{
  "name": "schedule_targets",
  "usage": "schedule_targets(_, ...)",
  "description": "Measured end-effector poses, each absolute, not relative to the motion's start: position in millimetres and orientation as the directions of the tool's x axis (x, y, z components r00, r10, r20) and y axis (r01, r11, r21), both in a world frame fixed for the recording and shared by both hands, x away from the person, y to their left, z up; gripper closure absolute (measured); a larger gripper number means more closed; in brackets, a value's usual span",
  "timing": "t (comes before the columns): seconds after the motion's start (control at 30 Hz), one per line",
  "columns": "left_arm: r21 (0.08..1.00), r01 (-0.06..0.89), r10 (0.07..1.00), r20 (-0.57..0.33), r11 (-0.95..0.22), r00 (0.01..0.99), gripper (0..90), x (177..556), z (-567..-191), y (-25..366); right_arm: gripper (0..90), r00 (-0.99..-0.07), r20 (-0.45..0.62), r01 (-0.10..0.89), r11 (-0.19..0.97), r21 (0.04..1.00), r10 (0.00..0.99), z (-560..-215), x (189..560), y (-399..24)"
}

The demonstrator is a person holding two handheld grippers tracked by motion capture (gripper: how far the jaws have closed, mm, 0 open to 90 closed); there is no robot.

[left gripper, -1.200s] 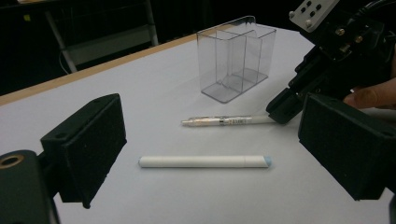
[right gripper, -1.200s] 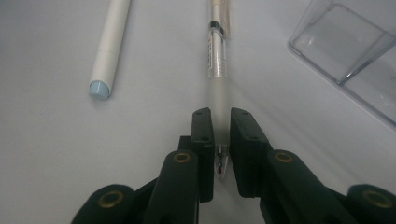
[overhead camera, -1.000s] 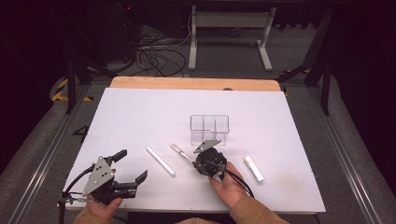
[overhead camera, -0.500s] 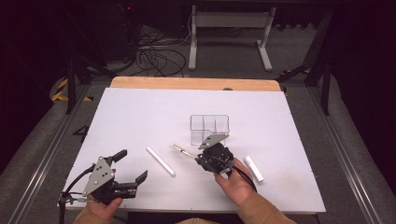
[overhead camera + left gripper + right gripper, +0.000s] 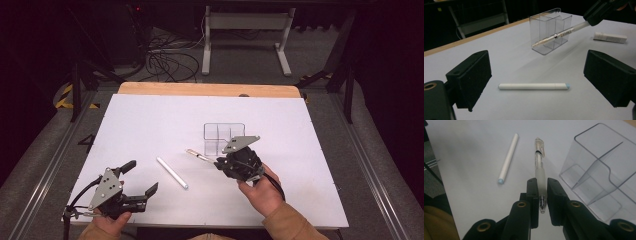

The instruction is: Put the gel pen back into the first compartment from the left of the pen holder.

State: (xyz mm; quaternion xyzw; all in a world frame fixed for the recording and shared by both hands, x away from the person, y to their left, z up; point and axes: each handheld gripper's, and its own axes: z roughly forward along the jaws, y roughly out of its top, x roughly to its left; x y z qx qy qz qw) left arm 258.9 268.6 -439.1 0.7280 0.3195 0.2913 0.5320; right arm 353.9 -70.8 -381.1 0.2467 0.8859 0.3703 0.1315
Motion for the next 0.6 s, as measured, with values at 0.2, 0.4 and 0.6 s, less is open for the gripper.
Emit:
schedule_targets(0.2,0.961,0.154,0.775,0.086,-0.231,0.626,8.2,259,-439,269,81.3,-0.847,-0.055,0.325,0.598,0.733,0.528,-368,352,-76)
schedule_targets(0.4,0.961,0.155,0.776,0.085,-0.23,0.625,8.2,259,-439,269,81.3,-0.85,-0.069,0.307,0.597,0.741,0.522,-357,350,-80)
schedule_targets(0.6,0.962,0.155,0.779,0.083,-0.226,0.621,8.2,259,-439,269,81.3,-0.851,-0.083,0.295,0.603,0.741,0.519,-344,349,-82)
